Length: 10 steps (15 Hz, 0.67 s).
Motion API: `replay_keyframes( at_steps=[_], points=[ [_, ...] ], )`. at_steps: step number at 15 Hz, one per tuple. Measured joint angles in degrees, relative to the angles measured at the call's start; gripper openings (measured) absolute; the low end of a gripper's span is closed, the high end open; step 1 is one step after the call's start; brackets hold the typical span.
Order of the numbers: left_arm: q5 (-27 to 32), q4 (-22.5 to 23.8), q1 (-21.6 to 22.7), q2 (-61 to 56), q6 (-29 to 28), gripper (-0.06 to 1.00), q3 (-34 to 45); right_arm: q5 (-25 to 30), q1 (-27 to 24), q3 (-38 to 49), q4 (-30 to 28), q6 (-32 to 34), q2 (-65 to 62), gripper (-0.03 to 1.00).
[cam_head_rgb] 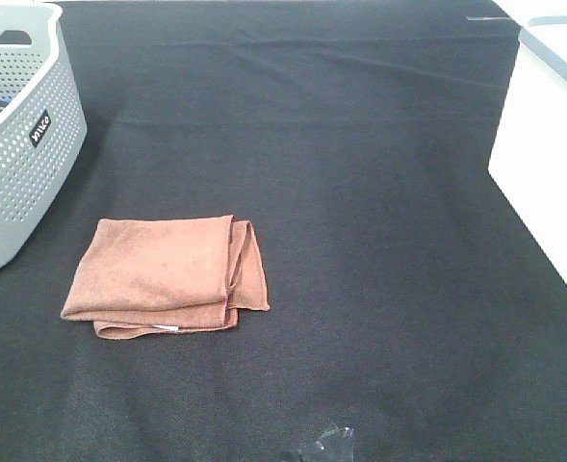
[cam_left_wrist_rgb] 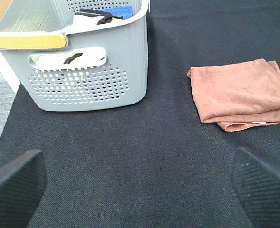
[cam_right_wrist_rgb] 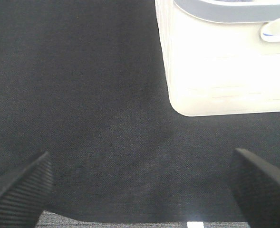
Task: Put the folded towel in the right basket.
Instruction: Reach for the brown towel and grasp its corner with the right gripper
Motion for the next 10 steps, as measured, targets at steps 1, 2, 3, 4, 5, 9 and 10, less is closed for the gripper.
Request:
replay_keyframes(
  at_steps=[1,2,3,4,5,9,10],
  points=[
    [0.0,0.0,0.0,0.0,0.0,0.99,0.0,0.0,0.0,0.0,0.0,0.0,0.0,0.97],
    [0.0,0.0,0.0,0.0,0.0,0.99,0.0,0.0,0.0,0.0,0.0,0.0,0.0,0.97],
    [0.0,0.0,0.0,0.0,0.0,0.99,0.0,0.0,0.0,0.0,0.0,0.0,0.0,0.97],
    [0.0,0.0,0.0,0.0,0.0,0.99,0.0,0.0,0.0,0.0,0.0,0.0,0.0,0.97],
    [0.0,0.0,0.0,0.0,0.0,0.99,0.0,0.0,0.0,0.0,0.0,0.0,0.0,0.97],
    [0.0,0.0,0.0,0.0,0.0,0.99,0.0,0.0,0.0,0.0,0.0,0.0,0.0,0.97],
    [0.0,0.0,0.0,0.0,0.0,0.99,0.0,0.0,0.0,0.0,0.0,0.0,0.0,0.97]
  ],
)
